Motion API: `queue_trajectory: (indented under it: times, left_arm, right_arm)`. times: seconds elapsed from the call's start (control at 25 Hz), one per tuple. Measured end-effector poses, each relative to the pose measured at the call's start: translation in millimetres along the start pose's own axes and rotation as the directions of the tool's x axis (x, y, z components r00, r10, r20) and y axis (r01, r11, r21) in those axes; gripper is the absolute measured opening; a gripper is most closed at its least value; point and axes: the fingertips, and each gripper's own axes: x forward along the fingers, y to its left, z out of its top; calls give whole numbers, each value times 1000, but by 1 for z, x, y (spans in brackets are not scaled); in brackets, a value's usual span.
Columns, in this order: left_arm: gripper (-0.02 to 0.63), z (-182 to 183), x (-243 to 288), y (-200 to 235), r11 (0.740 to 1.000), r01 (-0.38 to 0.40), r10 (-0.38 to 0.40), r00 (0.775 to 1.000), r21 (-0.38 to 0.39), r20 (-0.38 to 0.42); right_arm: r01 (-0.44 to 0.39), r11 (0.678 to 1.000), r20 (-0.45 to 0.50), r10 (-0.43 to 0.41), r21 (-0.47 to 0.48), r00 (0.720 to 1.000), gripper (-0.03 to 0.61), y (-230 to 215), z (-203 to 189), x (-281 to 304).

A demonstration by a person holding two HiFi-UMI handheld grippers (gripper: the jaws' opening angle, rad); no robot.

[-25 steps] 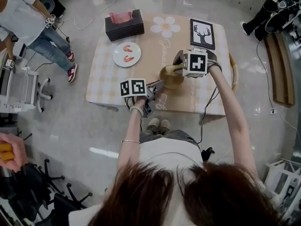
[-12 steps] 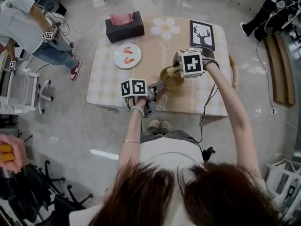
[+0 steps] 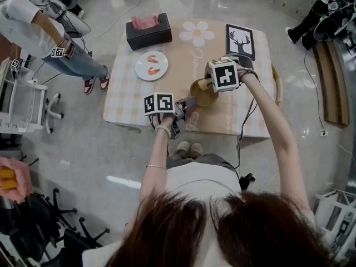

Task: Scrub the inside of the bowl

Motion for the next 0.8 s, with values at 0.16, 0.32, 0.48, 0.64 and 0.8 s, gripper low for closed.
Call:
queue_trajectory:
  times: [0.16, 0.32, 0.48, 0.64, 0.8]
  left_arm:
    - [97, 0, -1, -1, 1000, 3, -3, 1000, -2, 0]
    - [97, 0, -1, -1, 1000, 7, -7, 1000, -7, 1]
    - [97, 0, -1, -1, 1000, 6, -6, 1000, -6, 0]
    - [95, 0, 0, 0, 1000, 9, -9, 1000, -11, 2]
    - [95, 0, -1, -1, 1000, 11, -11, 1000, -11, 1]
  right_arm:
    - [3, 1000, -8, -3, 6, 1000, 94, 0, -2, -1]
    - [9, 1000, -22, -8, 9, 1000, 94, 1, -5, -3]
    - [6, 1000, -43, -6, 8, 999, 94, 6, -9, -3]
    - [-1, 1000, -63, 2, 12, 998, 94, 10, -12, -2]
    - [-4, 1000, -74, 6, 20, 997, 94, 14, -13, -3]
